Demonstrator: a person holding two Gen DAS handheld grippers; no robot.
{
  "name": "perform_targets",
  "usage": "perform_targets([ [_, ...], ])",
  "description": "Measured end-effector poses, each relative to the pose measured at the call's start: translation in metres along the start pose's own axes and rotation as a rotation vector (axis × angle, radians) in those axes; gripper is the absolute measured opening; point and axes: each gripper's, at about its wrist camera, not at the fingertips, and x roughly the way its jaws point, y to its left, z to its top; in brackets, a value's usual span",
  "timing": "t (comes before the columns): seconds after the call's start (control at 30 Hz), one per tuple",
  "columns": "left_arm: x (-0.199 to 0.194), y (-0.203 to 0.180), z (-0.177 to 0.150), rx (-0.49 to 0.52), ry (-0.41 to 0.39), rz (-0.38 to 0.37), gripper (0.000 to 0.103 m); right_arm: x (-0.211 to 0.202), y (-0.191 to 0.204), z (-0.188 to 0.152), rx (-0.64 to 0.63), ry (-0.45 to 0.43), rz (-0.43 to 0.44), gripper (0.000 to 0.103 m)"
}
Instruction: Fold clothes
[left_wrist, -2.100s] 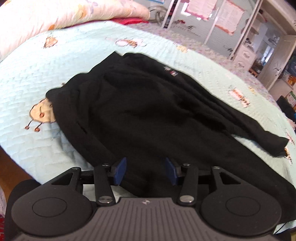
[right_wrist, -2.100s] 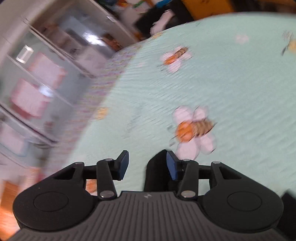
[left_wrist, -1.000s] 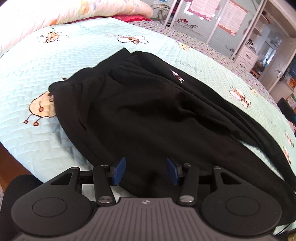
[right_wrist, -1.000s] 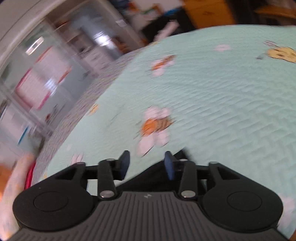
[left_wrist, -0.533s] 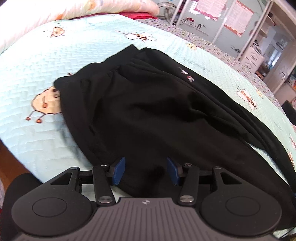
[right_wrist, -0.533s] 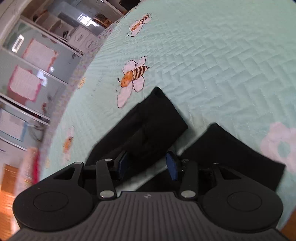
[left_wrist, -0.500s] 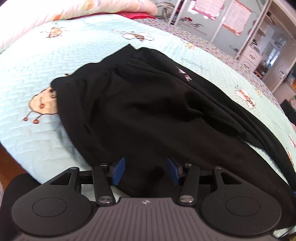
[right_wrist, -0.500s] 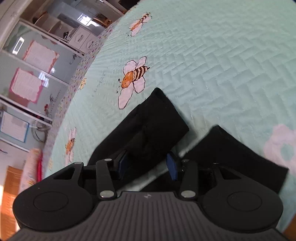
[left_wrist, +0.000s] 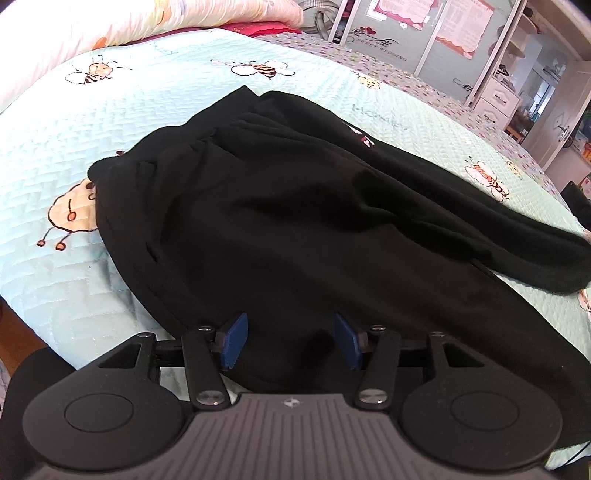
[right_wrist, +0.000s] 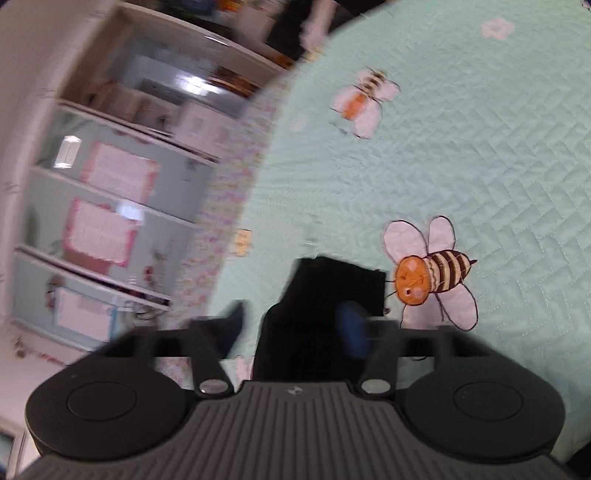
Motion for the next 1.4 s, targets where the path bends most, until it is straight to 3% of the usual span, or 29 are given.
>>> perform_targets([
  [0.1,0.003,-0.001,-0.001,0.011,0.006,0.003,0.056,-0.008,-0.015,-0.016,-0.082,-0.029,-0.003,0.067],
  [0.17,0.003,-0.002,0.002,0.020,0.007,0.000,0.056,-0.010,-0.032,-0.033,-0.159,-0.032,-0.051,0.067],
  [0.33,0.000,-0.001,0.005,0.008,-0.006,0.001,0.056,0.024,-0.070,-0.046,-0.086,0.049,-0.121,0.066],
  [0.57,0.007,-0.001,0.007,0.023,0.015,0.055,0.056,0.085,-0.047,-0.045,-0.163,0.019,-0.161,0.066],
  [0.6,0.008,-0.002,0.009,0.027,0.016,0.059,0.056,0.092,-0.044,-0.046,-0.189,0.012,-0.182,0.063],
  [0.67,0.008,-0.004,0.011,0.033,0.014,0.061,0.057,0.100,-0.038,-0.047,-0.254,0.008,-0.229,0.021],
  [0.7,0.008,-0.004,0.012,0.032,0.011,0.056,0.057,0.100,-0.038,-0.045,-0.277,0.021,-0.254,0.008],
  [0.9,0.001,0.002,0.008,0.008,0.001,0.018,0.057,0.011,-0.070,-0.025,-0.187,-0.104,-0.163,0.007],
  [0.97,-0.002,0.003,0.007,0.000,0.000,-0.001,0.057,-0.002,-0.091,-0.025,-0.178,-0.106,-0.231,0.011],
  [1.03,-0.010,0.003,0.006,0.002,-0.015,-0.016,0.057,-0.004,-0.115,-0.026,-0.156,-0.051,-0.270,0.005],
  [1.17,-0.025,0.012,0.010,-0.023,-0.059,-0.020,0.057,-0.053,-0.108,-0.041,-0.173,-0.155,-0.194,0.017],
  [1.27,-0.032,0.020,0.014,-0.064,-0.082,-0.005,0.057,-0.069,-0.076,-0.065,-0.302,-0.132,-0.116,0.027],
  [1.33,-0.036,0.025,0.015,-0.083,-0.089,-0.005,0.057,-0.070,-0.062,-0.077,-0.346,-0.119,-0.088,0.061],
  [1.4,-0.041,0.031,0.016,-0.090,-0.096,0.001,0.057,-0.061,-0.061,-0.080,-0.334,-0.112,-0.104,0.067],
])
